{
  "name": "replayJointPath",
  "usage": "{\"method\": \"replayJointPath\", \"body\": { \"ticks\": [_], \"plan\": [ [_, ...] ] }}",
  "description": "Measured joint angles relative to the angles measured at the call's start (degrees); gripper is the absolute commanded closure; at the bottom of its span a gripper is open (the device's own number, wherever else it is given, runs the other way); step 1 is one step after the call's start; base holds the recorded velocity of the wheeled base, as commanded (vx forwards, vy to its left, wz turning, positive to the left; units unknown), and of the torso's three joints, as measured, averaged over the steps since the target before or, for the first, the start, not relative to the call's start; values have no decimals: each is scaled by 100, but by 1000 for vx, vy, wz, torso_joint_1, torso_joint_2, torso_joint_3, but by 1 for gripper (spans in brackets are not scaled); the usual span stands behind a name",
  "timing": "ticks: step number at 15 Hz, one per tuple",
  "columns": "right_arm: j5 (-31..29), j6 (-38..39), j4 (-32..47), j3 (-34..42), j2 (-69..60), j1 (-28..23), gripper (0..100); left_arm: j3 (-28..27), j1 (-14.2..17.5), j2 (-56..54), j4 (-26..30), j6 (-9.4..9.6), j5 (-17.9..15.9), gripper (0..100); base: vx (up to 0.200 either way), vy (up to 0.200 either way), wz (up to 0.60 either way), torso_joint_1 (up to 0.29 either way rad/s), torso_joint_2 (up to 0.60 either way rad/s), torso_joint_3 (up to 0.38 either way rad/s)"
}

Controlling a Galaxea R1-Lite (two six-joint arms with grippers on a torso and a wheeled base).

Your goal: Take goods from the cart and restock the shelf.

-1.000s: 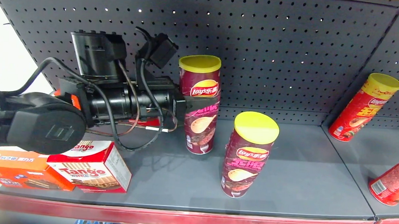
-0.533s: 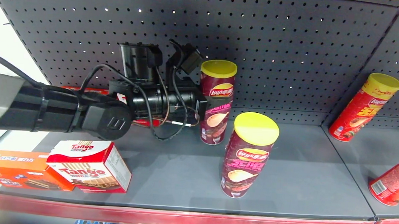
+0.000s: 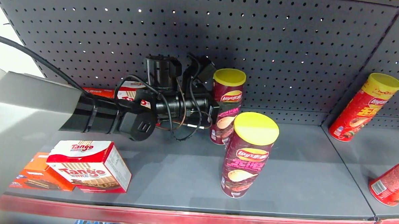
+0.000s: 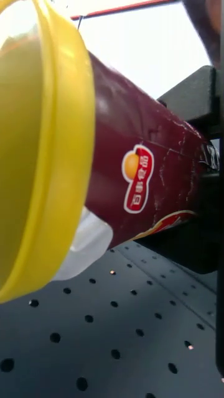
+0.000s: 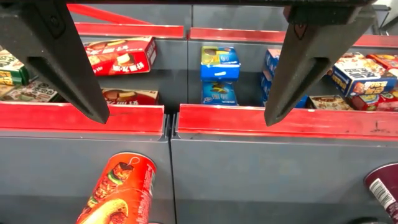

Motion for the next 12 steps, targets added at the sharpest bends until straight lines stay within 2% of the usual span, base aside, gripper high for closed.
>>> {"method": "replayJointPath", "body": {
  "ticks": [2, 3, 10, 11, 12],
  "plan": [
    [2, -2, 0, 0, 0, 0, 0, -5, -30, 119, -139, -5, 4, 100, 0, 0, 0, 0, 0, 0],
    [2, -2, 0, 0, 0, 0, 0, -5, -40, 161, -167, 1, 6, 0, 0, 0, 0, 0, 0, 0],
    [2, -2, -1, 0, 2, 0, 0, 216, 1, -138, -63, -7, 63, 0, 0, 0, 0, 0, 0, 0],
    [0, -2, 0, 0, 2, 0, 0, 332, 11, -317, 6, -2, 158, 0, 0, 0, 0, 0, 0, 0],
    [2, -2, 0, 0, 2, 0, 0, 433, 17, -523, 301, 59, 389, 0, 0, 0, 0, 0, 0, 0]
  ]
}}
